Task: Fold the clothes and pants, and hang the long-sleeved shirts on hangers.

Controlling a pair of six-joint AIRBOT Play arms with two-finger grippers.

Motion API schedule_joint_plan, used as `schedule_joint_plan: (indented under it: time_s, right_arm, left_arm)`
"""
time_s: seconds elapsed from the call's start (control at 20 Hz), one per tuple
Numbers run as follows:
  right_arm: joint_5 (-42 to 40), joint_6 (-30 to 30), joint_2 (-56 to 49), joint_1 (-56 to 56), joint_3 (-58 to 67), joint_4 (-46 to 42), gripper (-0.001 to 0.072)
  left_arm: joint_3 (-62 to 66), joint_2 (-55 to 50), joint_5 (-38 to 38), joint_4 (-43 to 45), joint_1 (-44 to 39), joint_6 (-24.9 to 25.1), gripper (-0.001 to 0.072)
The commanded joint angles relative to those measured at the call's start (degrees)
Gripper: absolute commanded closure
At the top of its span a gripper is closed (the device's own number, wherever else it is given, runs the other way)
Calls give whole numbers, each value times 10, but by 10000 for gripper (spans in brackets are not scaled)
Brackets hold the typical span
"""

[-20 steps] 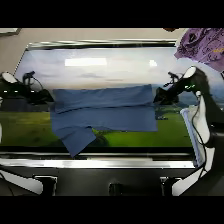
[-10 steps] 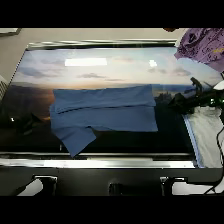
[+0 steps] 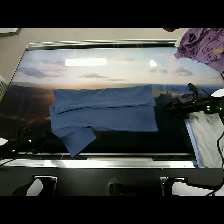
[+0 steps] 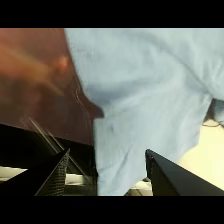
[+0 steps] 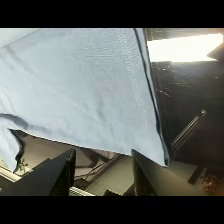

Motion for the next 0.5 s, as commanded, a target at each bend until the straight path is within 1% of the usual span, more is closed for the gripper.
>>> schedule_joint_plan:
  time_s: [0.0,0.25,0.45]
  right_arm:
    - [1,0,1,0,-2,8,299]
    - [0,-1,1,0,-2,10,299]
    - [0,-1,1,0,-2,10,299]
  left_arm:
    - [-30,-6,38,-17,-32,4,159]
    - [-31,-33,80,-30,-91,6,159]
    - [-31,-66,91,-30,-101,7,160]
